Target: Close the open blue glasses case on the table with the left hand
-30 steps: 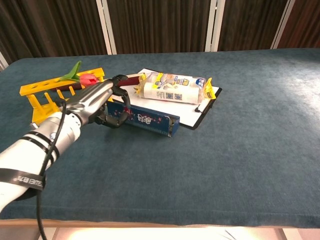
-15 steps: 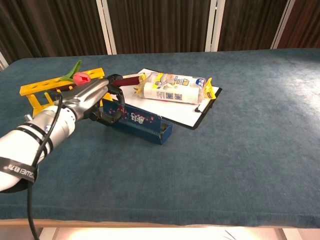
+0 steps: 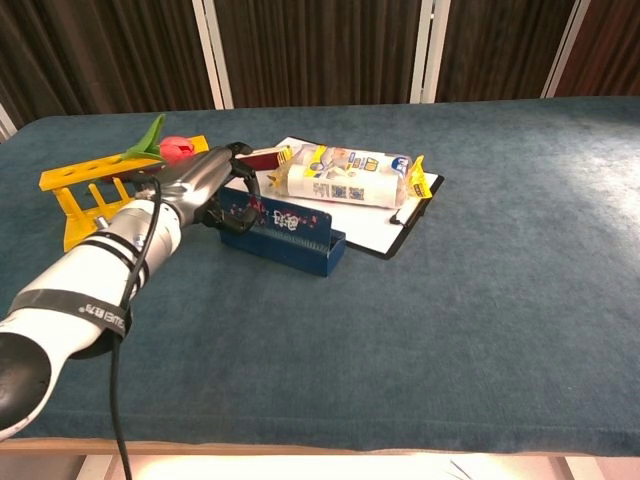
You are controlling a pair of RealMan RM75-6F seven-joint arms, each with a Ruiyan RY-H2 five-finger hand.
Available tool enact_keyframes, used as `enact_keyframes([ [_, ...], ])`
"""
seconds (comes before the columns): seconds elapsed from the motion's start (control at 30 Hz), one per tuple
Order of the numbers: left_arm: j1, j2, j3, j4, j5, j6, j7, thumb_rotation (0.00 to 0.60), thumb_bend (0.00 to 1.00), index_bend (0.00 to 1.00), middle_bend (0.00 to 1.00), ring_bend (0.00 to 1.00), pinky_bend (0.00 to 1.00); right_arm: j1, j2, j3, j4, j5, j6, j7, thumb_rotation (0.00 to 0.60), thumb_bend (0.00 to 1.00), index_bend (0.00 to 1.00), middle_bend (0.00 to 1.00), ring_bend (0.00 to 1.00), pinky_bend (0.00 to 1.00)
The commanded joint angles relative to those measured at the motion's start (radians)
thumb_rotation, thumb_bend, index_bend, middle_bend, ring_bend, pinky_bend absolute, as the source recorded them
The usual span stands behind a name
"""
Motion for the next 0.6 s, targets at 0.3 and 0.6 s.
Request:
enact_keyframes([
  [0.3,-0.056,-0.088,-0.038,0.154,-0.060,-0.047,0.017,0.600,0.45,0.15,0.00,0.00,0.01,-0.012,0.018,0.001,0.008,0.003,0.019,0.058,0.600,0.18,0.00,0.00,0.00,0.00],
  [0.6,-0.085,-0.147,-0.047,0.270,-0.003,0.001,-0.044,0.600,0.41,0.00,0.00,0.00,0.01,-0.020,0.025,-0.004,0.019,-0.013,0.037,0.089,0.600,0.18,0.00,0.00,0.00,0.00],
])
